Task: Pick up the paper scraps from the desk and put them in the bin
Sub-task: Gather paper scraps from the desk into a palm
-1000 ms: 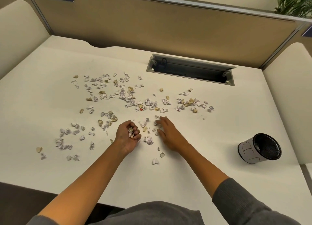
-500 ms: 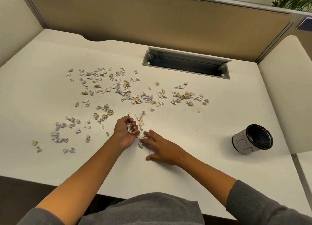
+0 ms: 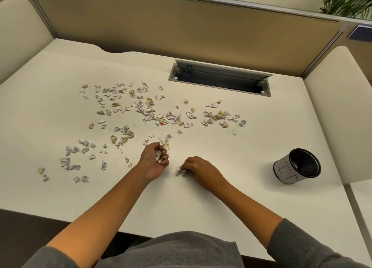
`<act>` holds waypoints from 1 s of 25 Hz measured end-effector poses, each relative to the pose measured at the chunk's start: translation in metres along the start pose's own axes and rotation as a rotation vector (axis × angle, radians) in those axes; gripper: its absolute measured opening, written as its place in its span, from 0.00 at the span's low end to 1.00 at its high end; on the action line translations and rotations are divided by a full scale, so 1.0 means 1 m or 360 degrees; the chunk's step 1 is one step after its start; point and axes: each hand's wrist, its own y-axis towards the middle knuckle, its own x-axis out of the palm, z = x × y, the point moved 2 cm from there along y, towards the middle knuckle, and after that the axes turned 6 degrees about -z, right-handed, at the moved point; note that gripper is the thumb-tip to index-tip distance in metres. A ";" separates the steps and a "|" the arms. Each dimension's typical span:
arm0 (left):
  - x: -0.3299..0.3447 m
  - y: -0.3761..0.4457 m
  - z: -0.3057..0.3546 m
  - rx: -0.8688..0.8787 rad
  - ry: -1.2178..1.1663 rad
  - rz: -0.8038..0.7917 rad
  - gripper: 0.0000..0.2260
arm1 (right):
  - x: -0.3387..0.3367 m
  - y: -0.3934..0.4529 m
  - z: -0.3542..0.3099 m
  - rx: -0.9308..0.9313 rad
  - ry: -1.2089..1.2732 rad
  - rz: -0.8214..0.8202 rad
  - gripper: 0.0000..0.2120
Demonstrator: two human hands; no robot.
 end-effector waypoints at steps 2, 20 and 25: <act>0.000 0.001 -0.003 -0.0033 0.0044 -0.0007 0.13 | -0.007 0.000 0.007 0.0291 0.0313 0.0112 0.10; 0.035 0.005 -0.032 -0.0125 0.0215 -0.0142 0.14 | -0.064 0.015 -0.034 0.0634 0.1314 0.0169 0.11; 0.023 0.000 -0.017 -0.0136 0.0123 -0.0100 0.11 | -0.046 -0.005 -0.001 0.0864 0.1116 0.0314 0.12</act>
